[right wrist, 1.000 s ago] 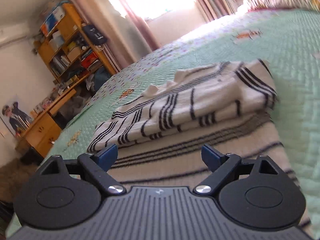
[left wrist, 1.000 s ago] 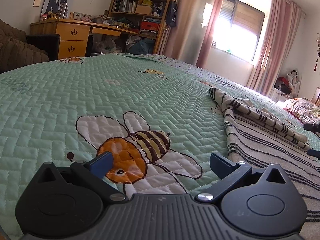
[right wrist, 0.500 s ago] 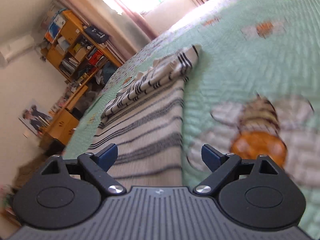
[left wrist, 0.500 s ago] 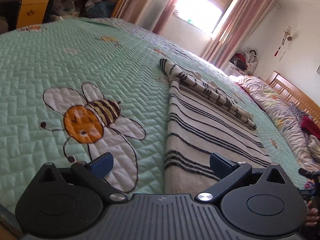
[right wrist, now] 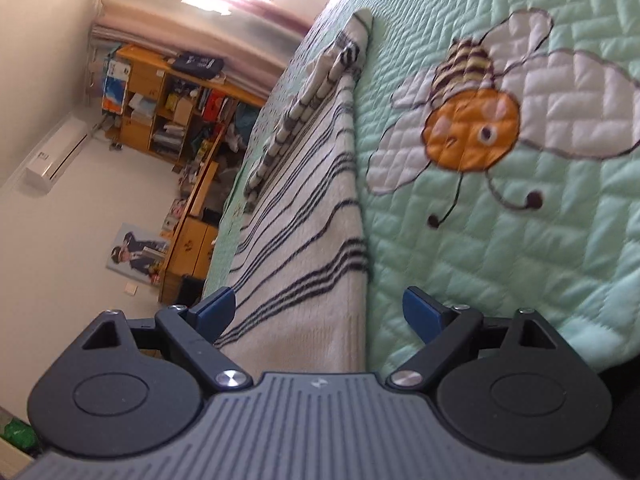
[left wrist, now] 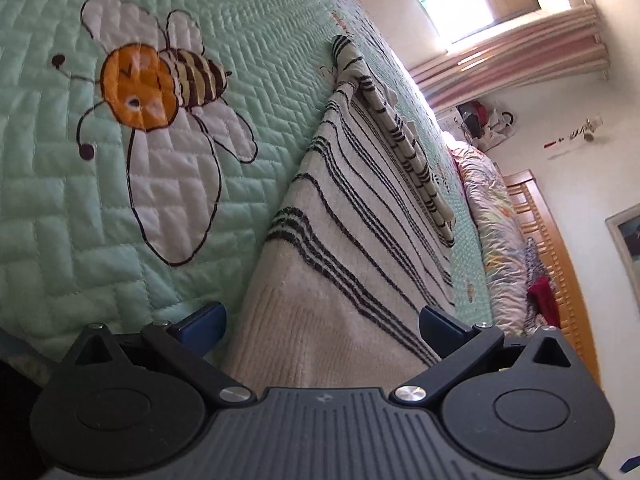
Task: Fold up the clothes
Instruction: 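Lower both grippers onto the sweater hem and close them on it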
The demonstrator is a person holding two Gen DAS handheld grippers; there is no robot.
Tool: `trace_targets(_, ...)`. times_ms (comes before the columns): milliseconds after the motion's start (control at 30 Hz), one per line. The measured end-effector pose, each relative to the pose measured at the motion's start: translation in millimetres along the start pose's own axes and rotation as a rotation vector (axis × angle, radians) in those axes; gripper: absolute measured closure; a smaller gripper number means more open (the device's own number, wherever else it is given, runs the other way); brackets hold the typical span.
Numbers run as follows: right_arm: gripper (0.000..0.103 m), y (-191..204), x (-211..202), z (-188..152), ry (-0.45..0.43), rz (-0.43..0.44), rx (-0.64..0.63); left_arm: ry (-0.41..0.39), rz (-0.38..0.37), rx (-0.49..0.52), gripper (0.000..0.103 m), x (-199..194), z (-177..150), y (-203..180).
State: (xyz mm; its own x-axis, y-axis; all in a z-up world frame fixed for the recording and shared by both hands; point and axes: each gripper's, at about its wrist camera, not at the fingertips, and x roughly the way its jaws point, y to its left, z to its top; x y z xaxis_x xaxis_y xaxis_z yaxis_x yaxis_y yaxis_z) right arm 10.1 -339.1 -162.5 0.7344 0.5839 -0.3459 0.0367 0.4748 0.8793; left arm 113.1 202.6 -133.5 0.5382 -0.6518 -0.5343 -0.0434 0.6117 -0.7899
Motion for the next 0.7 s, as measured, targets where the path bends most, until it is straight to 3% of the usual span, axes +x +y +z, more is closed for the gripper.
trace_targets(133,0.012,5.3,11.9,-9.0,0.038,0.038,0.0,0.019,-0.037,-0.081,0.001,5.3,6.4,8.7)
trace_targets(267,0.012,10.0,20.6,-14.0,0.053,0.056,0.002,0.043,-0.024,-0.075,0.003,8.9,9.3,3.4)
trace_targets(367,0.022,10.3,24.3,-15.1,0.054,0.064,0.02,0.066,-0.038,-0.076,0.013,14.0,8.6,0.2)
trace_targets(433,0.043,6.9,25.5,-16.9,0.058,0.047,0.043,0.075,-0.035,-0.074,0.028,17.3,6.8,-0.4)
trace_targets(467,0.048,4.9,26.0,-18.0,0.06,0.037,0.054,0.078,-0.03,-0.072,0.033,18.9,5.9,-0.4)
trace_targets(533,0.064,1.6,24.9,-19.8,0.059,0.017,0.067,0.08,-0.027,-0.08,0.058,19.5,3.9,2.0)
trace_targets(700,0.071,-1.5,21.6,-22.4,0.057,0.003,0.086,0.065,-0.015,-0.095,0.079,20.3,-0.7,8.4)
